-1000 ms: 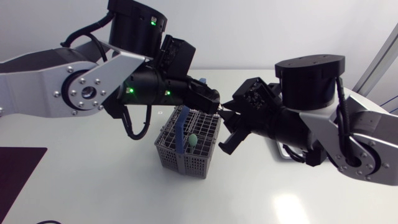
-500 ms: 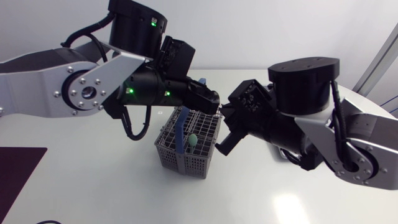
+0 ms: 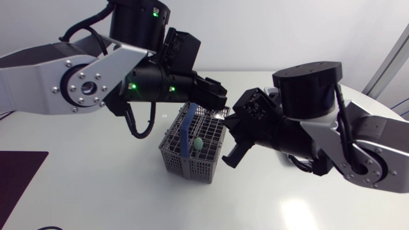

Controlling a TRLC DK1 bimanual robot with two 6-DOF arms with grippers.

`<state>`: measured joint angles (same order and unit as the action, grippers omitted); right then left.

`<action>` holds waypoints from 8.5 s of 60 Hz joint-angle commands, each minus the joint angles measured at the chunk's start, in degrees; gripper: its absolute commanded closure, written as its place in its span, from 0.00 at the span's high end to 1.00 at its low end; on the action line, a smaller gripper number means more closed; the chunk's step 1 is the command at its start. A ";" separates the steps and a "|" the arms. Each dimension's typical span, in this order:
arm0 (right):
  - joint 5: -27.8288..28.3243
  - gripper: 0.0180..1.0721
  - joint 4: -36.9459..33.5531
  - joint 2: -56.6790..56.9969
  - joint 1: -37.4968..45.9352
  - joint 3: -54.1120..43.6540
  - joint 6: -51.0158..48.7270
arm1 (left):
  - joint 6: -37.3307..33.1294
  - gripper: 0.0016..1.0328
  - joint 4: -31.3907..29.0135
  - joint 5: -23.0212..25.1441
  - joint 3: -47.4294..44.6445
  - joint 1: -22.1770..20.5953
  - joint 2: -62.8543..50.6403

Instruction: Unload the cutlery basket into the drawer organizer.

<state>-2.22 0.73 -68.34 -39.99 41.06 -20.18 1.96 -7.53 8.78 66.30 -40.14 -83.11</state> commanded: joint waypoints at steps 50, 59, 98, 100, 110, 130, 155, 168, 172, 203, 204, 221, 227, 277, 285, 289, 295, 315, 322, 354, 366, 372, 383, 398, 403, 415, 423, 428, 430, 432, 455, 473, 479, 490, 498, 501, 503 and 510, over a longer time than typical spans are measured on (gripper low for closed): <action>46.95 0.06 -27.45 -0.31 56.95 0.25 -48.19 | -20.68 0.80 -8.38 3.97 1.11 5.86 3.04; 48.89 0.06 -34.04 -6.81 63.01 3.59 -60.76 | -24.46 0.80 -10.05 3.97 1.81 5.07 1.64; 36.85 0.06 -46.70 -34.94 74.88 21.52 -97.68 | -34.92 0.80 -17.17 3.97 5.59 2.08 -2.14; 35.97 0.06 -45.73 -35.38 74.88 21.61 -98.12 | -35.71 0.80 -17.78 3.97 5.77 1.82 -2.23; 32.80 0.06 -40.46 -36.96 74.79 22.05 -99.70 | -37.64 0.80 -20.33 3.62 6.91 0.94 -2.76; 28.32 0.06 -29.74 -37.48 73.39 19.32 -99.79 | -45.11 0.80 -24.02 -0.78 6.12 -2.75 -2.76; 23.75 0.33 -16.38 -38.80 72.33 13.70 -99.26 | -52.93 0.80 -28.24 -6.14 6.91 -4.86 -3.81; 26.83 0.53 -17.08 -32.47 72.33 11.50 -96.09 | -52.58 0.80 -28.68 -8.07 4.10 -4.86 -3.20; 28.06 0.56 -17.96 -30.45 72.16 10.80 -95.13 | -52.41 0.80 -28.68 -8.07 3.04 -4.77 -2.85; 35.27 0.70 -27.98 -12.44 57.57 5.52 -66.48 | -51.79 0.80 -28.07 -8.60 -1.00 -3.19 1.55; 35.35 0.70 -28.51 -11.91 56.51 5.61 -64.98 | -51.61 0.80 -27.89 -8.60 -0.91 -3.28 1.90; 34.12 0.69 -32.81 -5.93 42.45 8.16 -39.49 | -46.69 0.83 -26.84 -8.16 0.58 -5.04 9.02; 33.68 0.69 -35.89 -4.35 37.35 10.36 -31.67 | -45.46 0.83 -27.63 -8.07 -0.12 -4.95 11.30; 31.93 0.69 -34.75 -24.74 5.01 29.87 11.84 | -46.87 0.88 -23.50 5.11 -22.62 13.25 29.94; 31.93 0.69 -33.87 -26.50 3.34 30.84 13.15 | -46.96 0.88 -20.68 7.84 -24.73 15.97 29.85; 31.93 0.69 -33.25 -27.03 2.90 31.01 13.68 | -46.78 0.88 -19.28 8.54 -25.87 16.67 29.59; 31.93 0.62 -32.46 -27.55 2.46 31.19 14.47 | -46.52 0.88 -17.34 9.15 -27.89 17.03 29.50; 31.75 0.43 -29.82 -28.34 0.96 30.66 16.41 | -45.02 0.88 -13.83 10.65 -30.71 18.87 29.76; 31.75 0.37 -29.03 -28.61 0.96 30.66 16.67 | -44.50 0.88 -12.77 10.65 -31.32 19.05 29.76; 31.05 0.19 -27.63 -30.28 0.00 29.87 16.58 | -44.23 0.88 -11.89 11.00 -32.11 19.40 29.85; 30.78 0.13 -27.63 -31.42 0.17 30.05 16.58 | -44.14 0.88 -11.81 11.00 -32.47 19.40 29.85; 30.70 0.08 -27.63 -31.86 0.26 30.13 16.58 | -44.14 0.88 -11.72 11.09 -32.64 19.31 29.94; 30.70 0.06 -27.80 -31.42 0.44 29.96 16.49 | -43.97 0.88 -11.45 11.09 -32.73 19.13 29.94; 32.19 0.06 -28.15 -28.61 1.40 29.08 16.41 | -43.62 0.88 -10.84 11.09 -32.90 18.96 29.85; 33.07 0.06 -28.33 -27.47 1.75 29.17 16.49 | -43.26 0.88 -10.75 11.09 -32.90 18.78 29.94; 34.39 0.06 -29.21 -24.92 2.46 28.99 16.58 | -42.74 0.88 -10.49 11.09 -32.90 18.69 29.94; 36.32 0.06 -30.00 -23.77 3.07 29.17 16.93 | -42.56 0.88 -10.22 11.00 -32.90 18.52 29.76; 37.20 0.06 -31.05 -22.98 3.51 29.69 16.93 | -42.39 0.88 -10.14 11.00 -32.90 18.43 29.59; 37.46 0.06 -31.49 -22.63 3.60 29.96 16.85 | -42.39 0.88 -10.05 11.00 -32.90 18.34 29.50; 37.46 0.06 -32.28 -22.19 3.60 30.31 16.85 | -42.30 0.88 -9.87 11.00 -32.82 18.34 29.32; 41.77 0.06 -38.88 -16.13 5.27 32.95 16.85 | -41.51 0.88 -8.55 10.91 -32.03 17.99 27.12; 44.76 0.06 -43.36 -11.29 8.26 34.70 16.76 | -41.24 0.88 -8.38 10.56 -31.67 17.82 26.69; 45.46 0.06 -45.20 -9.10 11.51 34.97 16.32 | -41.07 0.88 -8.47 10.56 -31.85 17.73 26.95; 41.77 0.06 -52.50 -4.70 20.74 34.44 9.90 | -41.07 0.88 -8.82 10.56 -32.20 17.82 27.74; 35.53 0.06 -55.84 -1.45 27.42 32.07 6.21 | -41.07 0.88 -8.91 10.56 -32.03 17.82 27.92; 32.63 0.06 -56.10 -0.39 29.44 30.75 5.33 | -41.07 0.89 -8.82 10.65 -32.03 17.73 27.65; 30.70 0.06 -56.72 -0.13 30.67 30.05 4.45 | -41.07 0.89 -8.82 10.65 -31.94 17.73 27.39; 23.66 0.06 -56.54 0.75 35.68 26.62 1.20 | -40.80 0.89 -8.38 10.65 -31.85 17.11 26.86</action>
<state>24.49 -55.00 -67.83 -6.94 71.24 -15.86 -40.05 -16.38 19.24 34.79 -22.37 -55.68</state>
